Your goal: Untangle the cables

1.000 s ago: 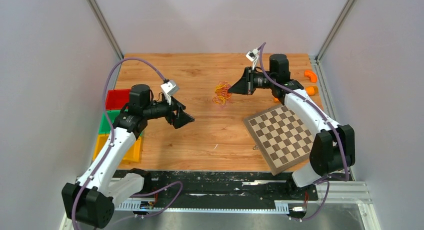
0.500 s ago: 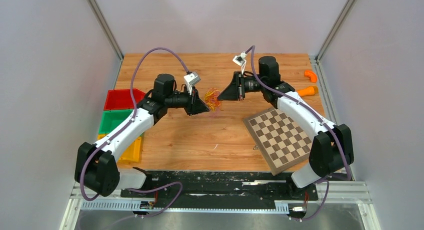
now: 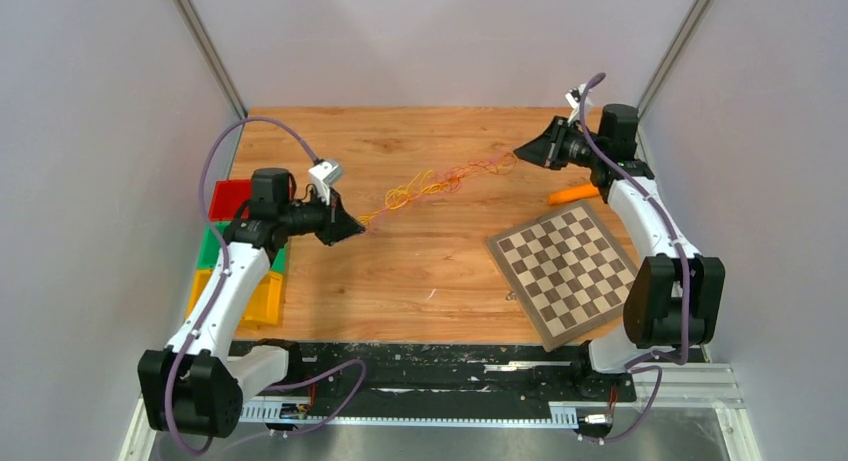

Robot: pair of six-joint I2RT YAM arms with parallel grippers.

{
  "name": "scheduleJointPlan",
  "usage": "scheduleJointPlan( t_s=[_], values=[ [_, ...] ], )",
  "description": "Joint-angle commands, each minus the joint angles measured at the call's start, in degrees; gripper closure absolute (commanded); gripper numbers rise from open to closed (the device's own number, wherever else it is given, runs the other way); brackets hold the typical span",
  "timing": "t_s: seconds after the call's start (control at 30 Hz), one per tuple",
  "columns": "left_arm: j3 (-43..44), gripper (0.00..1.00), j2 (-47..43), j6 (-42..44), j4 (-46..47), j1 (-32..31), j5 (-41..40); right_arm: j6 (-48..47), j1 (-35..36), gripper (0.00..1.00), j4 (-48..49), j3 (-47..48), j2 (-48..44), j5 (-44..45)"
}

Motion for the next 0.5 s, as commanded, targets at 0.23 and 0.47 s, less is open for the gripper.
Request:
scheduleJointPlan(
  t_s=[0.23, 0.47],
  values=[
    [-0.73, 1.00, -2.84, 20.67, -22.94, 16.09, -6.48, -4.83, -11.04, 1.00, 0.46, 6.57, -0.08, 11.98],
    [0.35, 1.00, -2.10, 22.78, -24.17, 16.91, -11.61, -6.10, -14.18, 1.00, 0.65, 10.37, 2.01, 15.24]
  ],
)
